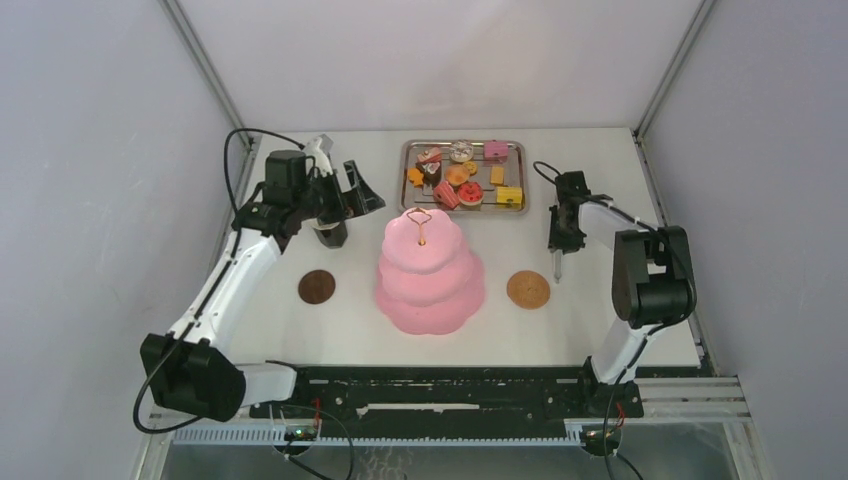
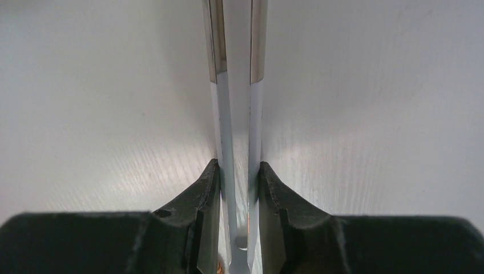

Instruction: Serve the afternoon tea

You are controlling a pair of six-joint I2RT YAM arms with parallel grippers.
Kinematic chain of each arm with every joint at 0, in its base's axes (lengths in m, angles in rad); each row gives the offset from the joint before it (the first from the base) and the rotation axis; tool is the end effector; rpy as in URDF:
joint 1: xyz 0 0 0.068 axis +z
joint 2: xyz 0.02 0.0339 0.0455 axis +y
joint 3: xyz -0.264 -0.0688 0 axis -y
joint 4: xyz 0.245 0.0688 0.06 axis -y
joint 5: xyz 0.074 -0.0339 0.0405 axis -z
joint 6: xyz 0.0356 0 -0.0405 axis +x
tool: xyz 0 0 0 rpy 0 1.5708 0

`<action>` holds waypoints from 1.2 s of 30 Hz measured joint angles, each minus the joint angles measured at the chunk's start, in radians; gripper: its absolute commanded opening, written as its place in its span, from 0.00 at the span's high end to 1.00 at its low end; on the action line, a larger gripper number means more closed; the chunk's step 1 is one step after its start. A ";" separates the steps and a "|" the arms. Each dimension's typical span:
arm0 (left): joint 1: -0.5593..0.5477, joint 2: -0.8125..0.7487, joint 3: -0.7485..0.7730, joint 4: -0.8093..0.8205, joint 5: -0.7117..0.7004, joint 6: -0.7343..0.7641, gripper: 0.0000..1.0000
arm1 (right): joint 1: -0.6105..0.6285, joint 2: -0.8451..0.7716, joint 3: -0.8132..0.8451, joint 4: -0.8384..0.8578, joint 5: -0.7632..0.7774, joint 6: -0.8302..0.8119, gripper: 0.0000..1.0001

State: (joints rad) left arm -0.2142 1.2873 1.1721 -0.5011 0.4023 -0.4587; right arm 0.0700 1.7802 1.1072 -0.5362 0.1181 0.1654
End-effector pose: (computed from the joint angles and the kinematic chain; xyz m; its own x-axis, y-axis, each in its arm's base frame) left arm 0.2741 -0.0739 0.3367 -0.7313 -0.2579 -0.6315 0.2052 0.7997 -0.5642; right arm 0.3420 0.0198 0.1637 -0.9249 0.0991 -0.3671 0.1261 0.9907 -0.0505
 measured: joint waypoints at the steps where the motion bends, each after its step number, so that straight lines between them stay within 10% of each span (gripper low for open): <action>1: 0.000 -0.014 0.000 -0.005 -0.016 0.003 0.00 | 0.003 -0.008 -0.009 0.000 0.005 0.000 1.00; 5: 0.000 -0.080 -0.005 -0.010 -0.089 0.014 0.00 | 0.003 -0.055 -0.060 -0.006 0.035 0.005 0.93; 12: 0.000 -0.190 -0.005 -0.013 -0.158 0.034 0.00 | 0.002 -0.066 -0.071 -0.008 0.063 0.026 0.01; 36: -0.140 -0.309 0.066 -0.093 -0.306 0.095 0.00 | -0.022 -0.045 -0.071 0.076 0.086 0.091 0.03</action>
State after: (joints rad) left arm -0.3538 0.9787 1.2377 -0.5941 0.0959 -0.3641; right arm 0.0483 1.7348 1.0363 -0.4603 0.2039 0.2565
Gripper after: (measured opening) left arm 0.996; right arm 0.980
